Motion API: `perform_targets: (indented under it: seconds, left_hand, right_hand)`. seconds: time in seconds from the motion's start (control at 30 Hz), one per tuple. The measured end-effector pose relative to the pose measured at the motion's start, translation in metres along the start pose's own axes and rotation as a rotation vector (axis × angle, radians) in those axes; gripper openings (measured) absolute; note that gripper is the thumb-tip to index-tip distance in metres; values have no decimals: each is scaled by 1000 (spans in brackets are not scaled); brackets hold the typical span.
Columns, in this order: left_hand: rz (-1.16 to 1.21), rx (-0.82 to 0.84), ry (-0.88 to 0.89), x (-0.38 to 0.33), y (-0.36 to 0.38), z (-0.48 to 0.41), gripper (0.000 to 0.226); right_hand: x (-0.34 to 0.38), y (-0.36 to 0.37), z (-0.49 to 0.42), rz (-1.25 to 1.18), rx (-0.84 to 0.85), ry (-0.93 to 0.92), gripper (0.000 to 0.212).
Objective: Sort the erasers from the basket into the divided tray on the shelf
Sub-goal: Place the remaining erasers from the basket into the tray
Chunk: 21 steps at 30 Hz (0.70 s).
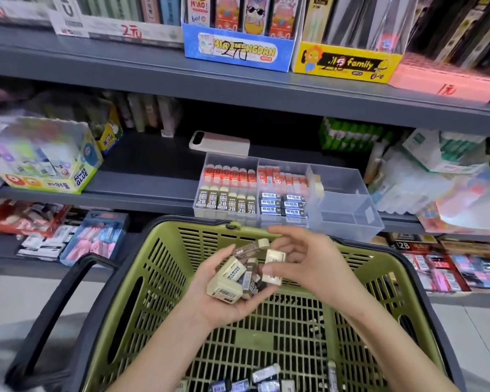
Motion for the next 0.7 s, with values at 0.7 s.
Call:
perform_targets:
  seconds: [0.7]
  left_hand:
    - [-22, 14, 63, 15, 93, 1, 42]
  right_hand:
    - [-85, -152, -108, 854, -222, 120, 17]
Point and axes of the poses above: each hand's wrist, its own z-axis away from the middle knuckle, its own y-axis out of the palm, x = y × z, the point moved 10 cm from there along -z, towards the middle knuckle, and after that the axes turned 15 degrees about z, right-handed, at the moved point
